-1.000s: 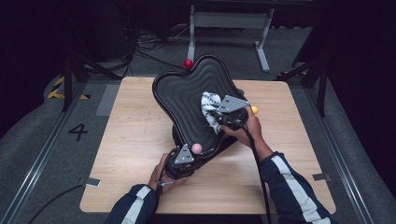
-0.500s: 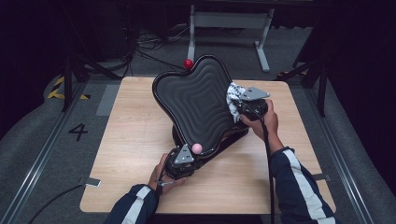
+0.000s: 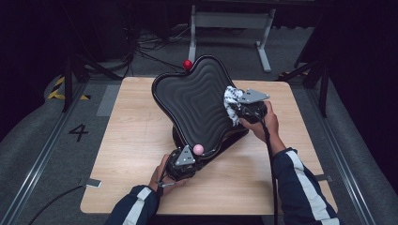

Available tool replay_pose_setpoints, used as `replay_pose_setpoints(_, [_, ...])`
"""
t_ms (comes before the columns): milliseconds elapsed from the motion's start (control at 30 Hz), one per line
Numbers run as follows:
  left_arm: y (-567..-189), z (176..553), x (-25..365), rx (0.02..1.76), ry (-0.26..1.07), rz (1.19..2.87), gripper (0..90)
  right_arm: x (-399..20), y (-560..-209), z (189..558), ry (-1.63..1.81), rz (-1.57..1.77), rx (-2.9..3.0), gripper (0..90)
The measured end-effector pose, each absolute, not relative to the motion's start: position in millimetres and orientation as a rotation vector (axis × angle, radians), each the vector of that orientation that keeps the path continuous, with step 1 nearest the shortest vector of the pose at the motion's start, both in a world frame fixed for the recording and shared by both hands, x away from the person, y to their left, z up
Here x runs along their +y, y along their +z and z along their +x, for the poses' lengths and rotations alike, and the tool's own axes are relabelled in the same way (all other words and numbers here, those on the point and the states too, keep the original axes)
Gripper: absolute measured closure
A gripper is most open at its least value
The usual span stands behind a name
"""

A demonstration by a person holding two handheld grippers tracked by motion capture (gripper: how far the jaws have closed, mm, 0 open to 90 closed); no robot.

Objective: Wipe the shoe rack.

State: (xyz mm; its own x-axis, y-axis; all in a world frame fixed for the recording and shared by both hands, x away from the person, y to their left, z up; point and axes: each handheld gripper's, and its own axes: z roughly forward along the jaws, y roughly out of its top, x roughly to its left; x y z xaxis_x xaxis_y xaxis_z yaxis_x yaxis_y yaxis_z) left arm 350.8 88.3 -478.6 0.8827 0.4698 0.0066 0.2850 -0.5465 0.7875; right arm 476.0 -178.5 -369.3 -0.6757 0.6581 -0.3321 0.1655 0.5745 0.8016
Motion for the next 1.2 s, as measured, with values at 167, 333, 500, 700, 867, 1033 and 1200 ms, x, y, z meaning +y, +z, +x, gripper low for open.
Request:
replay_pose_setpoints(167, [-478.7, 351.0, 88.2, 0.536, 0.280, 2.182, 72.7, -161.3, -367.8, 462.8, 1.015, 0.573, 2.232, 77.4])
replay_pose_setpoints(333, [-478.6, 351.0, 88.3, 0.536, 0.279, 2.184, 72.5, -145.5, -367.1, 448.2, 1.044, 0.484, 2.287, 77.3])
replay_pose_setpoints(500, [-478.8, 350.8, 88.1, 0.535, 0.281, 2.184, 72.4, -129.4, -366.3, 434.0, 1.086, 0.384, 2.354, 77.2])
replay_pose_setpoints(700, [-479.0, 350.5, 87.7, 0.539, 0.284, 2.182, 72.3, -112.9, -366.8, 416.7, 1.136, 0.274, 2.440, 76.3])
replay_pose_setpoints(867, [-479.2, 350.6, 87.4, 0.535, 0.288, 2.182, 71.9, -100.1, -366.9, 404.0, 1.108, 0.191, 2.452, 76.1])
replay_pose_setpoints(1033, [-479.2, 350.5, 87.4, 0.537, 0.283, 2.181, 71.9, -97.6, -366.8, 401.5, 1.094, 0.180, 2.452, 76.3])
replay_pose_setpoints(1200, [-479.2, 351.1, 87.7, 0.561, 0.277, 2.175, 71.8, -99.1, -367.3, 404.3, 1.103, 0.190, 2.446, 76.6])
